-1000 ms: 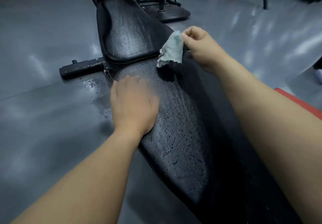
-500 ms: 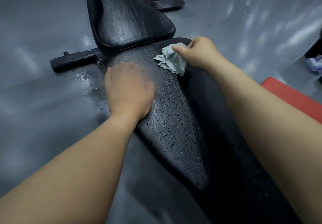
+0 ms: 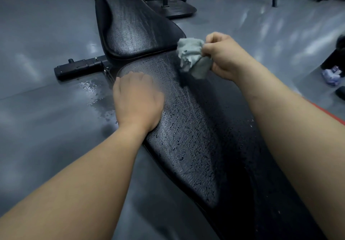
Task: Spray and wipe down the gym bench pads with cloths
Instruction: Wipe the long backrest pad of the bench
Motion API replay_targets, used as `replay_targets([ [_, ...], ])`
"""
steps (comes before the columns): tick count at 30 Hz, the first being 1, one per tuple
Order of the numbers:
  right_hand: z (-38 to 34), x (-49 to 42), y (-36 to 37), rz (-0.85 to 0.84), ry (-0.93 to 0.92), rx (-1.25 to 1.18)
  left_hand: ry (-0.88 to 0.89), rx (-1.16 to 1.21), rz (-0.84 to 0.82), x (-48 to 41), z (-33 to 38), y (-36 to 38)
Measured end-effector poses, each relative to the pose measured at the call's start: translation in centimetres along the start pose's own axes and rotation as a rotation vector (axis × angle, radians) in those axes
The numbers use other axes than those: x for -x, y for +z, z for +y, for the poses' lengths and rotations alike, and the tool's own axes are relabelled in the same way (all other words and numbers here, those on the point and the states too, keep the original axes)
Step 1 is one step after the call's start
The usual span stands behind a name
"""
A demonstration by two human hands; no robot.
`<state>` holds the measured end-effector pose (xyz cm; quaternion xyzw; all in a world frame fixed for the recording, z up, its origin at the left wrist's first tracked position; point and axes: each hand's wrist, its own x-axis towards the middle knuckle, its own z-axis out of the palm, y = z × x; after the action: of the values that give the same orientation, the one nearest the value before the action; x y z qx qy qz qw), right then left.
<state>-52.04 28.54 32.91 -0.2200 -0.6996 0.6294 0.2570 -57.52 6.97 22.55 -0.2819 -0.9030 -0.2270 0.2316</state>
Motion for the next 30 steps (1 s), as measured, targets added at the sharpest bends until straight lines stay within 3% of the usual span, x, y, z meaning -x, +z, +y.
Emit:
replay_targets([
  [2, -0.2, -0.4, -0.4, -0.001, -0.052, -0.030, 0.003, -0.004, 0.000, 0.0, 0.0, 0.0],
  [3, -0.2, -0.7, -0.7, 0.008, -0.085, 0.077, 0.004, -0.009, -0.002, -0.1, 0.0, 0.0],
  [6, 1.1, -1.7, -2.0, 0.003, -0.131, 0.873, -0.001, -0.015, -0.008, -0.1, 0.0, 0.0],
  [7, 1.9, -2.0, -2.3, 0.021, -0.166, 1.016, -0.001, -0.015, -0.008, -0.1, 0.1, 0.0],
  [9, 2.9, -1.7, -2.3, 0.033, -0.344, 0.990, -0.002, -0.015, -0.004, -0.1, 0.1, 0.0],
  [11, 3.8, -1.5, -1.9, -0.103, -0.455, 0.964, -0.004, -0.019, 0.000, -0.1, 0.1, -0.1],
  [15, 5.6, -0.6, -0.3, -0.469, -0.366, 1.182, 0.000, -0.029, -0.011, -0.1, 0.1, -0.1],
  [21, 7.5, 1.4, -1.3, -0.422, -0.415, 1.239, 0.007, -0.048, -0.017, -0.2, 0.1, 0.0],
  [30, 5.8, -4.7, 1.7, -0.229, -0.221, 1.267, 0.000, -0.040, -0.001, -0.1, 0.0, 0.3],
])
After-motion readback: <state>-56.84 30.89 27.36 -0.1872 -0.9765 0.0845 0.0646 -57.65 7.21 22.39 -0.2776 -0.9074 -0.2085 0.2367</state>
